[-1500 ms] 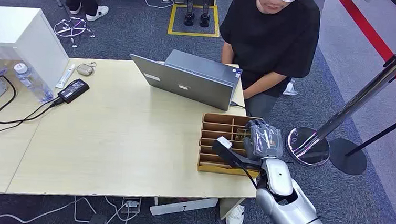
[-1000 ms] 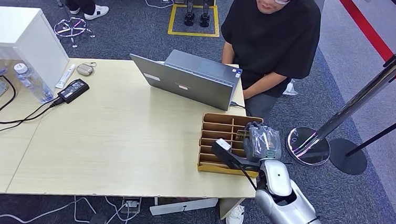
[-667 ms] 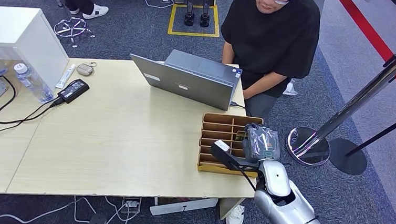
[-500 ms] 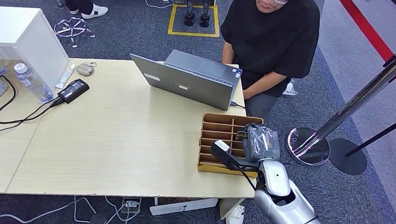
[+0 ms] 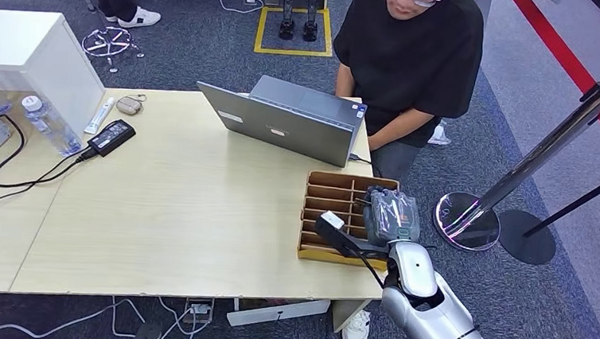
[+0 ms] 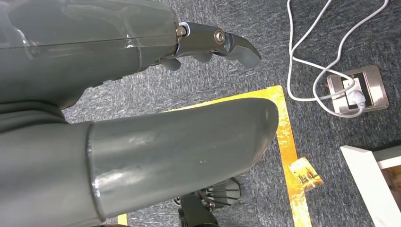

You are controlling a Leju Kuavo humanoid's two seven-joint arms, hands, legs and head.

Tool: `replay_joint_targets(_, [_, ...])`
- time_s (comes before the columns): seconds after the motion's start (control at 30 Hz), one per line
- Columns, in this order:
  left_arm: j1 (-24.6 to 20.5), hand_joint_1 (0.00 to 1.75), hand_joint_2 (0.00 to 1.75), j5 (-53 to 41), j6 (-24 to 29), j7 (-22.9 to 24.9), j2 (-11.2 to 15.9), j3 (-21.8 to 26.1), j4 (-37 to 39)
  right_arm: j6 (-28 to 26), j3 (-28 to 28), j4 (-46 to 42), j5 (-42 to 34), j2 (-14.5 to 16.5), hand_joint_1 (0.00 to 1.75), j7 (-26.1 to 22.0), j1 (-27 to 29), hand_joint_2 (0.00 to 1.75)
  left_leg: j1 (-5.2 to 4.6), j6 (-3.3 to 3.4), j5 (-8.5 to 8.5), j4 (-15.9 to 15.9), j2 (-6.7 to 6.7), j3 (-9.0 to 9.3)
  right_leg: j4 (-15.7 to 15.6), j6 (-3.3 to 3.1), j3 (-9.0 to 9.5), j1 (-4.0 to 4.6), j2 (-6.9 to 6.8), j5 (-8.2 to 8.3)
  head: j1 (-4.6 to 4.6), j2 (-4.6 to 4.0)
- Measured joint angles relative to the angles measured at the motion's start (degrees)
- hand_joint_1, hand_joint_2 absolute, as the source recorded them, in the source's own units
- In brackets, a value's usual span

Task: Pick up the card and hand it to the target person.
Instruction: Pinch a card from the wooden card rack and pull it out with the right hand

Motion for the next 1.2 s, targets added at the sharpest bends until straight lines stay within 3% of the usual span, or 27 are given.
replay_joint_targets(0.63, [0.0,0.00,0.00,-0.1,0.0,-0.2,0.0,0.0,0.0,-2.1,-0.2,-0.1,0.1,-0.2,1.50,-0.1,-0.2,1.75,0.00,0.00,0.00,0.0,0.00,0.00,0.0,0.00,0.00,0.00,0.00,0.00,0.01,0.01])
replay_joint_targets(1.2, [0.3,0.00,0.00,0.4,0.1,-0.9,0.2,0.0,0.0,0.1,-2.0,-11.6,2.0,-3.0,1.45,0.7,-1.3,1.75,0.00,0.00,0.00,0.0,0.01,0.01,0.0,0.00,0.00,0.00,0.01,0.00,-0.01,0.02])
